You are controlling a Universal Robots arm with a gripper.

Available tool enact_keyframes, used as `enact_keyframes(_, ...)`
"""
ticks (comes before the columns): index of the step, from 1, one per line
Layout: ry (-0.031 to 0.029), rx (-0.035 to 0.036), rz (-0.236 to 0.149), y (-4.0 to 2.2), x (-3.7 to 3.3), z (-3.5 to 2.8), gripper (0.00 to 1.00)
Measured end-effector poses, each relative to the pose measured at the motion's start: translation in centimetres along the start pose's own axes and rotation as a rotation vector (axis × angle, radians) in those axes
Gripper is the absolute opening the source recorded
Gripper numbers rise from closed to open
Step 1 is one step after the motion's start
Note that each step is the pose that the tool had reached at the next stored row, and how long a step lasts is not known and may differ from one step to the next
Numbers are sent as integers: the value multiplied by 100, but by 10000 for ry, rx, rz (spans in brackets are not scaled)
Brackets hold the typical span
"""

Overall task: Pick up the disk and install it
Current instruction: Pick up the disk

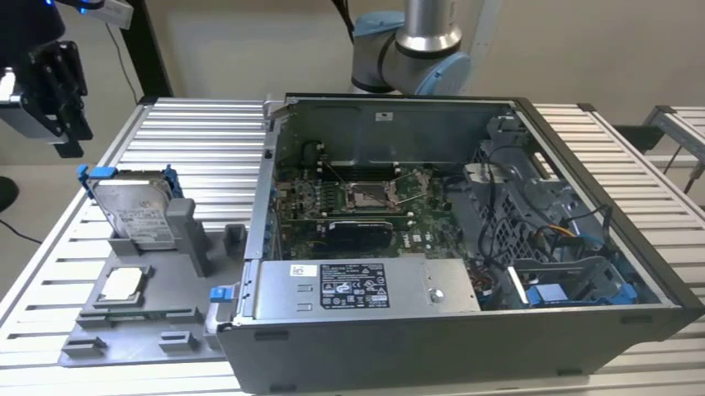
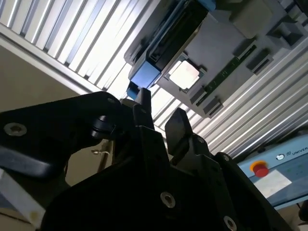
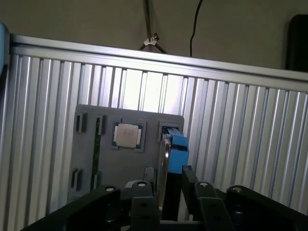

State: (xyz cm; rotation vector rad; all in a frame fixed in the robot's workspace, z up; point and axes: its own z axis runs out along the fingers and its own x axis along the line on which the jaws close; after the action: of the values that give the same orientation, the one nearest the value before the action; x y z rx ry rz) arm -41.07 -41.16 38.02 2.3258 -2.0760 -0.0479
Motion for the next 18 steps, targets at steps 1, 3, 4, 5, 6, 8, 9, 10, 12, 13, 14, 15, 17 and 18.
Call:
enact_keyframes(1, -1, -11, 0, 0, 0, 0, 0)
enact_keyframes(3, -4, -33, 0, 0, 0, 0, 0)
enact_keyframes(4, -5, -43, 0, 0, 0, 0, 0)
enact_keyframes(5, -7, -54, 0, 0, 0, 0, 0)
enact_keyframes(6, -7, -65, 0, 0, 0, 0, 0)
enact_keyframes(8, -10, -87, 0, 0, 0, 0, 0)
enact_keyframes(9, -11, -97, 0, 0, 0, 0, 0)
enact_keyframes(10, -12, -109, 1, 0, 0, 0, 0)
enact_keyframes(12, -15, -130, 0, 0, 0, 0, 0)
enact_keyframes(13, -16, -141, 0, 0, 0, 0, 0)
enact_keyframes(14, -14, -142, 0, -1, -1, 1, 0)
enact_keyframes(15, -13, -142, 0, -2, -3, 6, 0)
enact_keyframes(17, -12, -140, -1, -5, -4, 29, 0)
enact_keyframes(18, -11, -139, 0, -9, -5, 43, 0)
